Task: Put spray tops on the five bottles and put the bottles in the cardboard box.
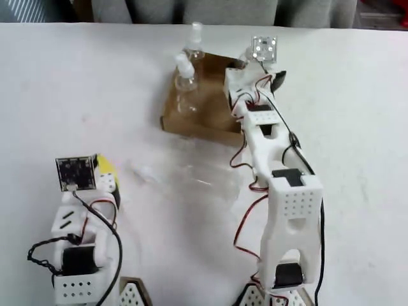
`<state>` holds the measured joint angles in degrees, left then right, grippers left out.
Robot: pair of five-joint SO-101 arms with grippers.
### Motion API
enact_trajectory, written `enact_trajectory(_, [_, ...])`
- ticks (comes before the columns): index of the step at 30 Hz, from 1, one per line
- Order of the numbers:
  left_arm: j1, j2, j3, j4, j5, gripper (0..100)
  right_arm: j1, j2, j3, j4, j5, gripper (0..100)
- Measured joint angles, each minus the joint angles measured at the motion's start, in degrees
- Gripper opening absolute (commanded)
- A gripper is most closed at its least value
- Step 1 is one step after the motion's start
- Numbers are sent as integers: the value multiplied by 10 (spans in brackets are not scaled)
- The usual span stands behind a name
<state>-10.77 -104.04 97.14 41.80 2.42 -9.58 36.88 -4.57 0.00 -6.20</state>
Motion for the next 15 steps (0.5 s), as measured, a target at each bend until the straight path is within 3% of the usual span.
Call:
enact_trajectory(6, [0, 0, 0, 0, 0, 21, 0, -27, 0, 14, 0, 484])
enact_trajectory(15, [0, 0, 0, 0, -8, 21, 2, -116, 0, 133, -5, 484])
